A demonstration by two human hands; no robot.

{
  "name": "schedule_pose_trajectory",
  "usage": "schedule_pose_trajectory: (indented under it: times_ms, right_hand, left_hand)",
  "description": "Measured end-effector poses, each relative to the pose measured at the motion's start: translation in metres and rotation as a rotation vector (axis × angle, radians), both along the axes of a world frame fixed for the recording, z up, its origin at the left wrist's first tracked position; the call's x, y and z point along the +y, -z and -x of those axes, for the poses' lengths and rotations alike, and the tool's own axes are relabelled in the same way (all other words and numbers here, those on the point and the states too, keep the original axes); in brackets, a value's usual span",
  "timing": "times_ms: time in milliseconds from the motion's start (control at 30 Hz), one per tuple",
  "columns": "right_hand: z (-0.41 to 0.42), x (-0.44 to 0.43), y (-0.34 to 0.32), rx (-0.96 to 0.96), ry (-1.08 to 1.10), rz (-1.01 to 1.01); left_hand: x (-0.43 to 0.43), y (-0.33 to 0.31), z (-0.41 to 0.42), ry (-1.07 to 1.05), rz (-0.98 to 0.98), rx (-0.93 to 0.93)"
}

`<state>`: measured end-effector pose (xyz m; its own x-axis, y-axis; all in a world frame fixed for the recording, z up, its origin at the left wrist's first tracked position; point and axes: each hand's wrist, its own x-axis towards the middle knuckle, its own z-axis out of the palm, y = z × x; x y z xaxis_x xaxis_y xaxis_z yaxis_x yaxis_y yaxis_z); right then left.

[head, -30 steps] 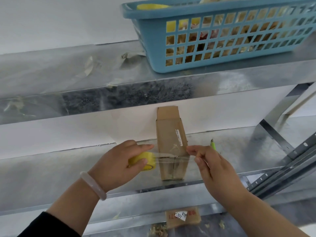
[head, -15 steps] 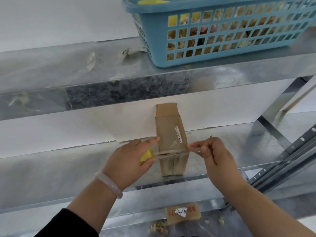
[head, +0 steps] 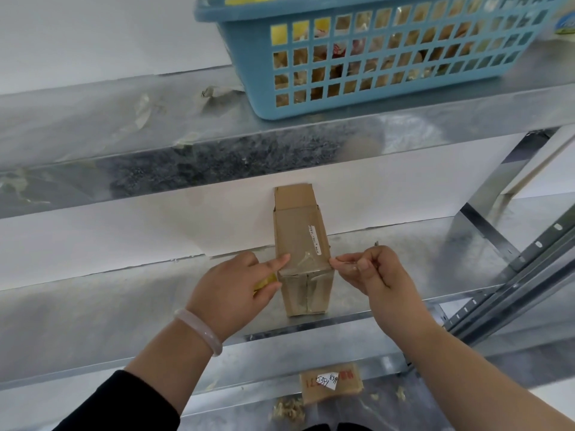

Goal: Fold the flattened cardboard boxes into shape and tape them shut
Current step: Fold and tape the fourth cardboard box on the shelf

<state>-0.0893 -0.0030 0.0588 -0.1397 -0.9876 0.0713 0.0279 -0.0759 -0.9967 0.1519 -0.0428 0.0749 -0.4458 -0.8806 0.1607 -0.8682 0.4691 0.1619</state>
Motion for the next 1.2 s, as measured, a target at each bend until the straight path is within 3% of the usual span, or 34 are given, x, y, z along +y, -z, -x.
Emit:
schedule_pose_trajectory:
  times_ms: [400,967,1033,1100,1167,1200]
  right_hand:
    - [0.004,-0.01,0.012,-0.502,0.058,-0.218]
    - [-0.022,-0.03,0.068,-0.647,0.115,-0.557]
    - [-0.019,-0.033,0.071,-0.583,0.145,-0.587]
    - [-0.014,-0.031,0.067,-0.4,0.194,-0.536]
    - [-0.011,-0.022,0.053,-0.105,0.266,-0.337]
    - [-0.01,-0.019,0.045,0.071,0.288,-0.14]
  left_hand:
    - [0.0,-0.006,0.009,-0.037,-0.041,-0.014]
    - [-0.004,-0.004,0.008,-0.006,-0.029,0.004]
    - [-0.004,-0.004,0.008,-0.008,-0.04,0.017]
    - [-0.005,-0.005,0.009,-0.003,-0.043,0.014]
    - [-0.006,-0.006,0.009,0.003,-0.054,0.005]
    - [-0.008,-0.006,0.009,0.002,-0.063,0.003]
